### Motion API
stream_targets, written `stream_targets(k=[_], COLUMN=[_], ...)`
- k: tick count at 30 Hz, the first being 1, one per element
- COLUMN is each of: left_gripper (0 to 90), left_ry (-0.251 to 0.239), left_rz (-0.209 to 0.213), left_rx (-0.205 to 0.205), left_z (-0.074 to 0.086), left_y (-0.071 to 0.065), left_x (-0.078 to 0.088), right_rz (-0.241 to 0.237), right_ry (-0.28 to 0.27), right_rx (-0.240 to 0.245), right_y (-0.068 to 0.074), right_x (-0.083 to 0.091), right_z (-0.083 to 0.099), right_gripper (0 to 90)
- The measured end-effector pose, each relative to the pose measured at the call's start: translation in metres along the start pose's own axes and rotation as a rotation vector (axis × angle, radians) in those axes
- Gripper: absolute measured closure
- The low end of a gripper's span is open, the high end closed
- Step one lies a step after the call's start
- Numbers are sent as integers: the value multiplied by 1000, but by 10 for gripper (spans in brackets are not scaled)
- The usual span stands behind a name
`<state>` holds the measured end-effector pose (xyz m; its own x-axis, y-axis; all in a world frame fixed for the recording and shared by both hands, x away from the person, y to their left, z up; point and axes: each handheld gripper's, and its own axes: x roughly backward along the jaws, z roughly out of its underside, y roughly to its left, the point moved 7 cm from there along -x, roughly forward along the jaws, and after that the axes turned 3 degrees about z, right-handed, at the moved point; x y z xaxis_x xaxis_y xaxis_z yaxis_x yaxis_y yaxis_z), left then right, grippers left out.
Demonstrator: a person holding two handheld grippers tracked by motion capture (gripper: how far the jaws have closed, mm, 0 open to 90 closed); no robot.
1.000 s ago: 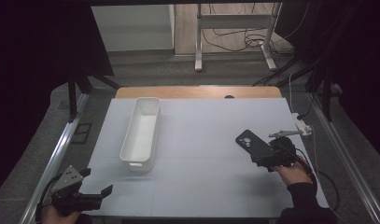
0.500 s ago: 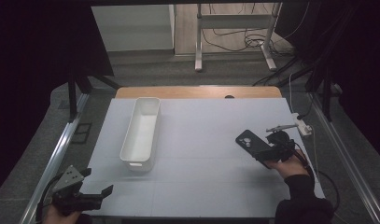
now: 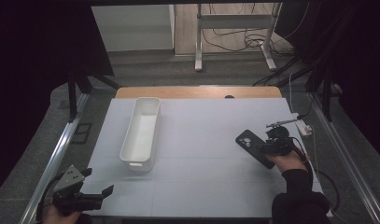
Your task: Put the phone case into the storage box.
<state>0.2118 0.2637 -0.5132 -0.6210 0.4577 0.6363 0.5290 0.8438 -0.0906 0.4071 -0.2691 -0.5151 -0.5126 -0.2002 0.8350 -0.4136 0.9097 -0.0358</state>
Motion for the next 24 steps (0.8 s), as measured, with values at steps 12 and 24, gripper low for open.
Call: stream_targets(k=[12, 24], left_gripper=[21, 23], left_ry=[5, 9], left_rz=[0, 3], left_rx=[-5, -8], left_z=[0, 0], left_y=[0, -1], left_x=[-1, -1], right_rz=[-11, 79], right_ry=[34, 51], right_rx=[44, -27], right_y=[-13, -48], right_x=[-8, -16], right_z=[-1, 8], right_gripper=[898, 899])
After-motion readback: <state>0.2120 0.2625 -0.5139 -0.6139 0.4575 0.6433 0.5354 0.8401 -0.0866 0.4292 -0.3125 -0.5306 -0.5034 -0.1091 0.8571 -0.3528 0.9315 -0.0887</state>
